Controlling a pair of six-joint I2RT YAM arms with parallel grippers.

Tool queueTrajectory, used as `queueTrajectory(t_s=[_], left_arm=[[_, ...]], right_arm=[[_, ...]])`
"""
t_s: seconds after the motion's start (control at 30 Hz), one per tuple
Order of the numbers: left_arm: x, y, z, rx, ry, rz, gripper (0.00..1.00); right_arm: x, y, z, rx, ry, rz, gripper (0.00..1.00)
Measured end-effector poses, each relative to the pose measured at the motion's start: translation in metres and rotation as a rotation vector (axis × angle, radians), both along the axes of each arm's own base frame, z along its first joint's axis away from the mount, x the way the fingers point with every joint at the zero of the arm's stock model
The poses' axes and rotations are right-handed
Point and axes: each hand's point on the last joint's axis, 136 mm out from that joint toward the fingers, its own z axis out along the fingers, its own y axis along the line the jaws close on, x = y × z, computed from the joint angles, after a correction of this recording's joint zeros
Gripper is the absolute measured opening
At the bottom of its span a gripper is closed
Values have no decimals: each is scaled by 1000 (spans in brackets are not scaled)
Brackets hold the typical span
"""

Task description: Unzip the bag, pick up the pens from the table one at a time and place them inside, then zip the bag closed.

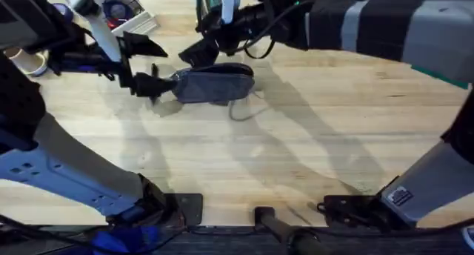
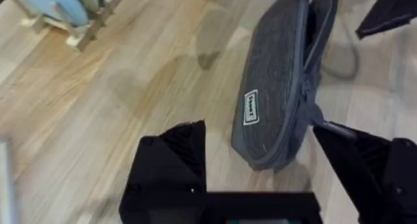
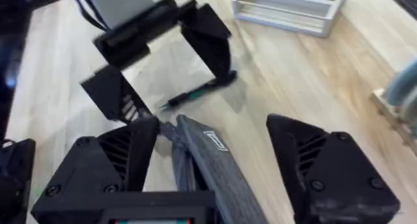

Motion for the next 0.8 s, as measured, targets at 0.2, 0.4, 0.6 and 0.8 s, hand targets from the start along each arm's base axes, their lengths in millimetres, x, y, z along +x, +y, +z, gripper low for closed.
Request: queueTrajectory(t_s=[0.2, 0.4, 0.6, 0.8], left_arm=[[7, 8, 26, -6, 13, 19, 995], [8, 9, 48, -17, 37, 20, 995], [7, 9, 60, -17, 55, 19, 995], [6, 9, 61, -16, 73, 25, 997]], right_arm=[[10, -6, 7, -62, 18, -66, 996], [19, -13, 13, -117, 24, -126, 996], [26, -16, 19, -127, 0, -161, 996], [22, -25, 31, -136, 4, -178, 995]])
